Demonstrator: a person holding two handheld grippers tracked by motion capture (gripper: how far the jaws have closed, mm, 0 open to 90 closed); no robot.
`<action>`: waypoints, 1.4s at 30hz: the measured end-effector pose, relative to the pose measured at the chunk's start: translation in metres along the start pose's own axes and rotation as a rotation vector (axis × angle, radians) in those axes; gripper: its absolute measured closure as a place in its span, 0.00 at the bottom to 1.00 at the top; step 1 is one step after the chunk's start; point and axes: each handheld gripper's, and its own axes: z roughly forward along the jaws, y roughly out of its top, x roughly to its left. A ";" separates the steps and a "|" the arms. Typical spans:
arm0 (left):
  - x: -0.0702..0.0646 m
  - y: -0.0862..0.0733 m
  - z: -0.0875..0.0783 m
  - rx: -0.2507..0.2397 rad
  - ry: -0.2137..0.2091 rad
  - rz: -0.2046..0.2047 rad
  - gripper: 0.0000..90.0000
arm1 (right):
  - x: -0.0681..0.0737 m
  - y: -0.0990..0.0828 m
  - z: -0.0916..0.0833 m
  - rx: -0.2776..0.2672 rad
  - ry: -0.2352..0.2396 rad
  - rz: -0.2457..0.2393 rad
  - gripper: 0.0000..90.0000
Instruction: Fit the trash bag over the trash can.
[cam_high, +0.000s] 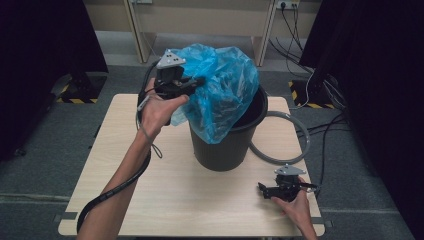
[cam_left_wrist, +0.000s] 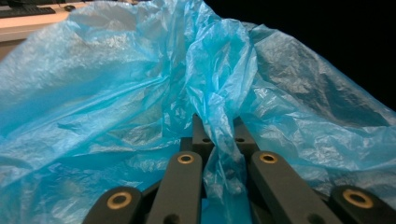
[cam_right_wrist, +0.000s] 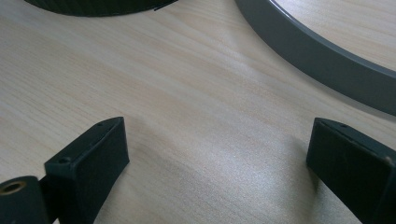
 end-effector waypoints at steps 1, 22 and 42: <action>-0.001 -0.001 0.002 0.007 -0.004 0.002 0.94 | 0.000 0.000 0.000 0.000 0.001 0.000 0.07; -0.037 -0.011 0.013 0.039 -0.114 0.024 0.92 | 0.000 0.000 0.000 0.002 0.002 0.000 0.07; -0.025 -0.017 -0.041 -0.044 -0.130 -0.027 0.44 | -0.024 0.031 -0.027 -0.115 0.040 0.076 0.17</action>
